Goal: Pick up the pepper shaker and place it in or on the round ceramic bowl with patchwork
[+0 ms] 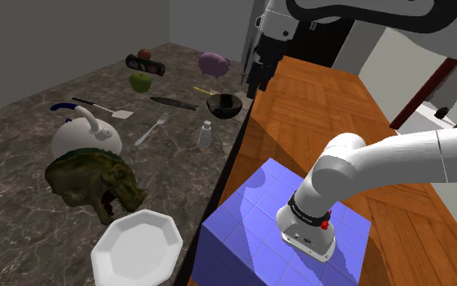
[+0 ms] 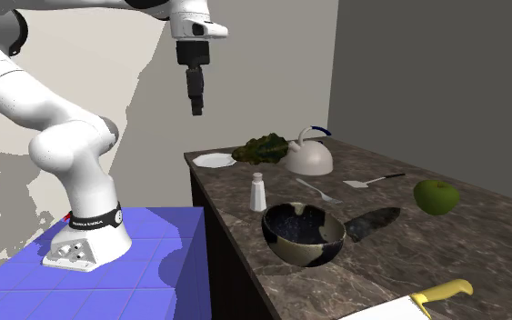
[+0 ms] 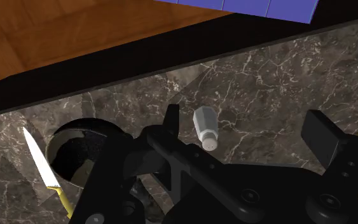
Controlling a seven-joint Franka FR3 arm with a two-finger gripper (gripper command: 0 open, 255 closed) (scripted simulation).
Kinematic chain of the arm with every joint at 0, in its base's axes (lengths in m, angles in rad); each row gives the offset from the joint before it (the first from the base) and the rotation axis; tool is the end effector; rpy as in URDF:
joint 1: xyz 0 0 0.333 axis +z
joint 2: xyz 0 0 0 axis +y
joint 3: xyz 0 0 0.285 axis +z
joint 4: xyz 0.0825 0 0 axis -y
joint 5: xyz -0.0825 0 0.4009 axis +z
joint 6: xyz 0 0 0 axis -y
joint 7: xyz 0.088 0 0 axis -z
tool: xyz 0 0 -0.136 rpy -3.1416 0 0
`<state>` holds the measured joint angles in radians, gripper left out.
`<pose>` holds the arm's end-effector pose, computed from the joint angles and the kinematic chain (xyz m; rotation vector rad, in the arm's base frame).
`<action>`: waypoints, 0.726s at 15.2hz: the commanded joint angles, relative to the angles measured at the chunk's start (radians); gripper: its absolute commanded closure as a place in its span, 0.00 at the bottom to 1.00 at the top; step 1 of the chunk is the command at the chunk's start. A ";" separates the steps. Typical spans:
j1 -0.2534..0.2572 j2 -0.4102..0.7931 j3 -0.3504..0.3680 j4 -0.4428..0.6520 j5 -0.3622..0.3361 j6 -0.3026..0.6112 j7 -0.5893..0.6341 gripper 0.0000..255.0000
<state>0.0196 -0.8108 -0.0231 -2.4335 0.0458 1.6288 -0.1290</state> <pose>0.3437 0.0042 0.5154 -3.0731 -0.2002 -0.0152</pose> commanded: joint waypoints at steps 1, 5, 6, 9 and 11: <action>0.000 0.000 0.000 0.000 0.000 0.000 0.000 0.00; 0.016 0.103 -0.012 -0.038 0.004 0.148 -0.046 0.00; 0.021 0.133 -0.016 -0.044 0.006 0.184 -0.058 0.00; 0.034 0.228 -0.024 -0.052 0.013 0.292 -0.094 0.00; 0.044 0.297 -0.029 -0.049 0.020 0.361 -0.119 0.00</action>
<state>0.0629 -0.5546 -0.0419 -2.4929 0.0667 1.9557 -0.2261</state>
